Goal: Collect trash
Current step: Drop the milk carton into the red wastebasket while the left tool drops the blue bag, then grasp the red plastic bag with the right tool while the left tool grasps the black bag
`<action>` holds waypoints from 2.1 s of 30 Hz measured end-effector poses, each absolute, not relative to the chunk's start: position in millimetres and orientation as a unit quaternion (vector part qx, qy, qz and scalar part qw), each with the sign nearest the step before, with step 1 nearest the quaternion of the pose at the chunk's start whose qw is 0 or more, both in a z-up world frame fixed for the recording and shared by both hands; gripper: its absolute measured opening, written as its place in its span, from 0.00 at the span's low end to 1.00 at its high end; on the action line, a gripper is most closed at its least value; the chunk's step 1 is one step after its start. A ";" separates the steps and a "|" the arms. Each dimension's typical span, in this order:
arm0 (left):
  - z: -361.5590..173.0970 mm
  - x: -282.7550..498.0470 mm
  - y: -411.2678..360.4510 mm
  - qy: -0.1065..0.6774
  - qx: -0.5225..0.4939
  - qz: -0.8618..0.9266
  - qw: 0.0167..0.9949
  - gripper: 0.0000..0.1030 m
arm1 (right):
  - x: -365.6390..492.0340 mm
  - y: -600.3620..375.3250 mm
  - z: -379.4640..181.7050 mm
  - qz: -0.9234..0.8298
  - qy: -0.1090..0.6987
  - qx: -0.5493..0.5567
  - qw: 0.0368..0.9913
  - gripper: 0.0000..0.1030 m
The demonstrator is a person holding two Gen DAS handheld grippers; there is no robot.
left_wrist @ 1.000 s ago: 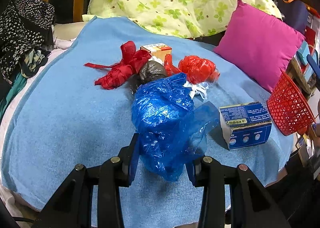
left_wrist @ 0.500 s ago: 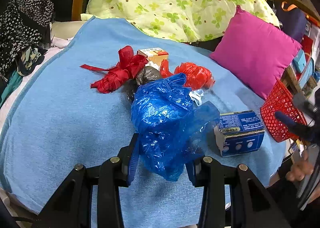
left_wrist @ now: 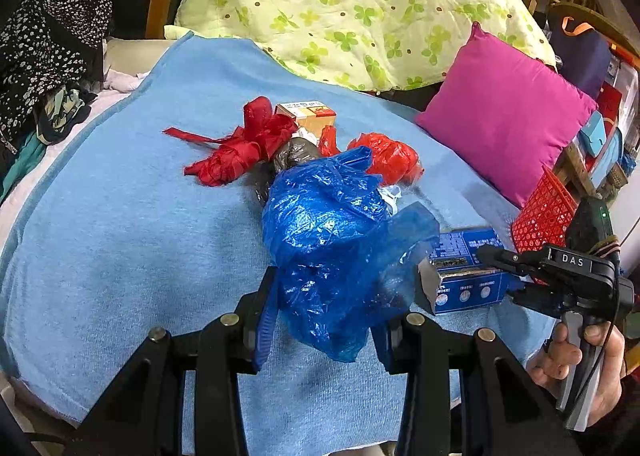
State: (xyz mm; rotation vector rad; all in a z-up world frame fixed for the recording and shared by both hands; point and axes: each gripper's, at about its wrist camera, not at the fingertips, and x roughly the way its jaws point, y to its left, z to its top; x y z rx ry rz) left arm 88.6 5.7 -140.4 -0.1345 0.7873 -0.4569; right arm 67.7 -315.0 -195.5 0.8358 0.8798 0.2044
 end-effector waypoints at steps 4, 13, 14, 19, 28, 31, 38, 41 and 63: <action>-139.8 87.3 4.1 0.376 -0.059 -0.222 0.898 0.41 | 64.5 -310.7 -181.3 0.116 0.384 0.382 0.833 0.36; -127.3 76.7 -16.7 0.350 -0.018 -0.241 0.905 0.41 | 20.1 -314.6 -102.8 0.110 0.250 0.288 0.918 0.36; -121.3 74.2 -26.2 0.346 -0.002 -0.251 0.904 0.41 | 9.5 -319.6 -91.1 0.098 0.228 0.274 0.929 0.36; -65.5 67.7 -92.9 0.299 0.075 -0.324 0.894 0.41 | -40.2 -372.9 -50.7 0.027 0.138 0.277 0.951 0.36; -0.5 94.0 -259.1 0.293 0.097 -0.461 0.832 0.41 | -86.1 -479.4 -9.2 -0.103 0.118 0.275 0.949 0.36; -19.5 106.1 -278.0 0.292 0.102 -0.445 0.840 0.41 | -77.5 -498.6 -22.4 -0.125 0.141 0.281 0.941 0.36; -55.6 112.7 -235.8 0.340 0.090 -0.406 0.843 0.41 | -65.1 -520.2 -49.4 -0.146 0.165 0.291 0.931 0.39; -48.0 106.3 -207.3 0.318 0.106 -0.385 0.860 0.41 | -62.9 -516.9 -47.7 -0.155 0.164 0.284 0.932 0.47; -130.7 156.4 8.3 0.395 -0.036 -0.203 0.895 0.55 | 120.6 -281.5 -66.7 0.145 0.310 0.209 0.916 0.69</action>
